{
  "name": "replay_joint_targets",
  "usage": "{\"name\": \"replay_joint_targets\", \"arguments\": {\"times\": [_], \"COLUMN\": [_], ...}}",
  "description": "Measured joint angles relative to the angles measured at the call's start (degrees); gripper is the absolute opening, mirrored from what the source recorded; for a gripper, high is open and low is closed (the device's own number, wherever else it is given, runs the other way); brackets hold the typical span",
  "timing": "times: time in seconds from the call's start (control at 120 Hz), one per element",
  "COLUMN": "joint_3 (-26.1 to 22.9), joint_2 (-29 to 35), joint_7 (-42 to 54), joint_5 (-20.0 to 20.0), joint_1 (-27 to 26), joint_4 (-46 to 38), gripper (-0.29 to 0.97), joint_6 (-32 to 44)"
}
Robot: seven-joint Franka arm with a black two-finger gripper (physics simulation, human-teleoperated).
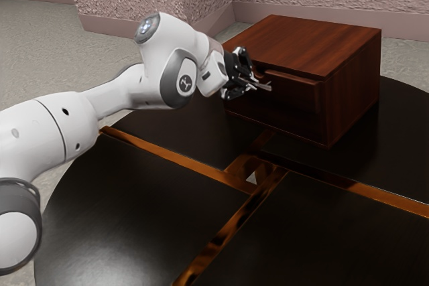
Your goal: Pull the drawer handle with one arm to open the drawer
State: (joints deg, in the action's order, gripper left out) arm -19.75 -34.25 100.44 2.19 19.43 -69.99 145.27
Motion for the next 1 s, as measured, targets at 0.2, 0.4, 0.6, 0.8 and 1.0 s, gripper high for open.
{"name": "replay_joint_targets", "arguments": {"times": [0.2, 0.4, 0.6, 0.8, 1.0], "joint_3": [0.07, 0.14, 0.15, 0.32, 0.50], "joint_2": [1.58, 3.16, 4.93, 6.35, 7.92], "joint_7": [0.01, 0.07, 0.10, 0.10, 0.08], "joint_5": [0.05, 0.26, 0.52, 0.64, 0.72], "joint_1": [0.02, 0.09, 0.37, 0.63, 0.77], "joint_4": [-1.85, -4.10, -6.26, -8.00, -9.76], "gripper": [-0.04, -0.05, -0.06, -0.06, -0.06], "joint_6": [-0.60, -1.06, -1.20, -1.25, -1.29]}}
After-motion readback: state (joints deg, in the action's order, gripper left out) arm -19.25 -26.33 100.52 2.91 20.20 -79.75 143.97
